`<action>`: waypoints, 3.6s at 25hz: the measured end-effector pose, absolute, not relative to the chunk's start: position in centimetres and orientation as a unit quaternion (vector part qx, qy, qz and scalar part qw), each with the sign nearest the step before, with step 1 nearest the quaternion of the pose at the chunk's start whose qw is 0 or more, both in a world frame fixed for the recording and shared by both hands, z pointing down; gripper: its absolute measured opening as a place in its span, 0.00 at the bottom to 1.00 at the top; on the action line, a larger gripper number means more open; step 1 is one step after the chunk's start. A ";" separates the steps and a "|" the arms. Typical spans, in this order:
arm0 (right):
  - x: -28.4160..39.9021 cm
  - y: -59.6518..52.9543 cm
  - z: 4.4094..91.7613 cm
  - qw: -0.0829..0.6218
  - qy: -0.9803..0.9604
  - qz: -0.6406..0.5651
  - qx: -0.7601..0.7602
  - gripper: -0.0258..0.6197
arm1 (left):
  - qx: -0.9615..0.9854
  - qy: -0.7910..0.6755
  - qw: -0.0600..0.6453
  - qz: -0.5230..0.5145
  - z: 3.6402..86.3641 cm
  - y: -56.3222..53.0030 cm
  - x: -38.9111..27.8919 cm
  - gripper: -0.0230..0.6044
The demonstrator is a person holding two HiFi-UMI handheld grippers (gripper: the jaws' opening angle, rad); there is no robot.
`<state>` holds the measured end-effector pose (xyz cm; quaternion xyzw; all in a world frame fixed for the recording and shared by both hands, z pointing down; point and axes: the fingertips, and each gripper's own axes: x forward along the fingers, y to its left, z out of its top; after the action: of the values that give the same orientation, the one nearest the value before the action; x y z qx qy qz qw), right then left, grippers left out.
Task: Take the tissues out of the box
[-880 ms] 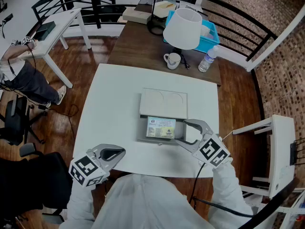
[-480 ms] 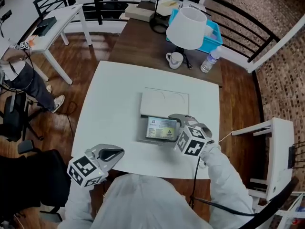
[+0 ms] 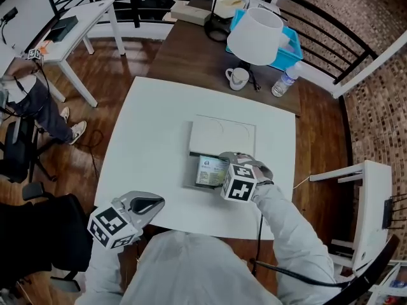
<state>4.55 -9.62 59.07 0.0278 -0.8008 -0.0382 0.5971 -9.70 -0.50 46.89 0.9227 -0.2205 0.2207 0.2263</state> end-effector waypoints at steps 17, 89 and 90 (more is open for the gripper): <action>4.9 -8.3 48.1 0.538 -0.837 -0.063 0.076 0.66 | 0.924 -0.227 0.218 0.218 46.3 -0.6 -10.4 0.06; 13.2 -3.2 41.5 0.175 -0.922 0.140 0.315 0.04 | 0.937 -0.191 0.184 0.225 44.5 -0.5 -7.4 0.06; 13.3 -3.2 41.4 0.176 -0.922 0.137 0.317 0.04 | 0.938 -0.190 0.186 0.223 44.4 -0.4 -7.4 0.06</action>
<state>13.29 -3.23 41.39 0.3168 -0.9218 0.1372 0.1761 -7.36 -0.39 44.38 0.9378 -0.1901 0.2234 0.1859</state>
